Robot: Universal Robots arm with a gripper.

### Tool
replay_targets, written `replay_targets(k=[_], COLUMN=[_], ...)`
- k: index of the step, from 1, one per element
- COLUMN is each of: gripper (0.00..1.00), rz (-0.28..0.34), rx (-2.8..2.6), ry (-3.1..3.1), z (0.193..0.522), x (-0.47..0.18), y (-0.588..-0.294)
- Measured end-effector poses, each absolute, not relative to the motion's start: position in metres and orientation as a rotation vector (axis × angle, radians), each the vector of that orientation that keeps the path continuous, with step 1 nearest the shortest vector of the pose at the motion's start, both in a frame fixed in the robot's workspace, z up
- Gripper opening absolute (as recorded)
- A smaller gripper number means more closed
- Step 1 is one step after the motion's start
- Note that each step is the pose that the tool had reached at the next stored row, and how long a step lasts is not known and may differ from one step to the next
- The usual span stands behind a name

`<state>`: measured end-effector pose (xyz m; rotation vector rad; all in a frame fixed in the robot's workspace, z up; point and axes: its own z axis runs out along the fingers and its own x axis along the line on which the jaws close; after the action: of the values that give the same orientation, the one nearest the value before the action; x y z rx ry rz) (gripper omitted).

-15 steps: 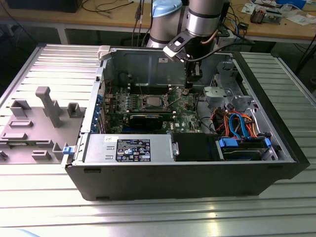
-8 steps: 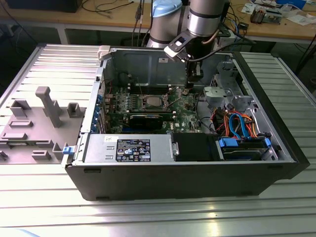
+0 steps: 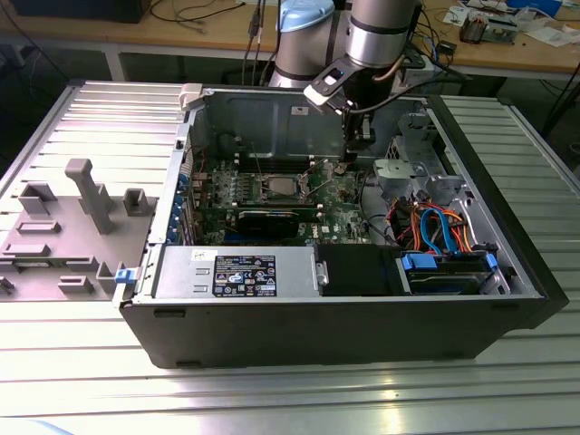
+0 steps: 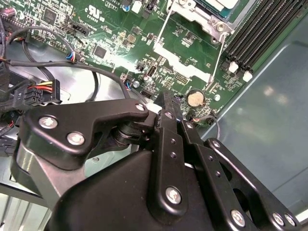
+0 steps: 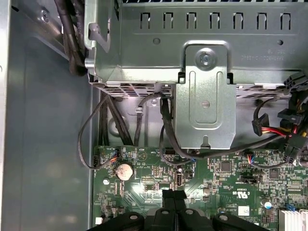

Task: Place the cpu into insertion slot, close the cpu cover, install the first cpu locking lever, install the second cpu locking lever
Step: 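Close the cpu cover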

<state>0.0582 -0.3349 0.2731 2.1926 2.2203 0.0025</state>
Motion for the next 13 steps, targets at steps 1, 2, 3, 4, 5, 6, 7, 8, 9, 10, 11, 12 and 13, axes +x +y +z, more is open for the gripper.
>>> replay_targets(k=[1, 2, 3, 4, 5, 6, 7, 8, 9, 10, 11, 12, 13], gripper=[0.11, 0.11, 0.11, 0.11, 0.11, 0.11, 0.11, 0.11, 0.11, 0.11, 0.11, 0.11, 0.11], rz=[0.002, 0.003, 0.002, 0.002, 0.002, 0.002, 0.001, 0.0, -0.001, -0.001, -0.001, -0.002, -0.002], rx=[2.193, 2.193, 2.193, 2.193, 2.193, 2.193, 2.194, 2.194, 2.194, 2.194, 2.194, 2.194, 2.193], ry=[2.22, 2.22, 2.22, 2.22, 2.22, 2.221, 2.221, 2.221, 2.222, 2.222, 2.222, 2.223, 2.223], z=[0.272, 0.271, 0.269, 0.267, 0.264, 0.262, 0.26, 0.258, 0.256, 0.254, 0.251, 0.25, 0.249], x=[0.059, 0.059, 0.059, 0.059, 0.059, 0.059, 0.059, 0.058, 0.058, 0.057, 0.055, 0.053, 0.049], y=[-0.335, -0.335, -0.335, -0.335, -0.335, -0.335, -0.335, -0.335, -0.335, -0.335, -0.335, -0.335, -0.335])
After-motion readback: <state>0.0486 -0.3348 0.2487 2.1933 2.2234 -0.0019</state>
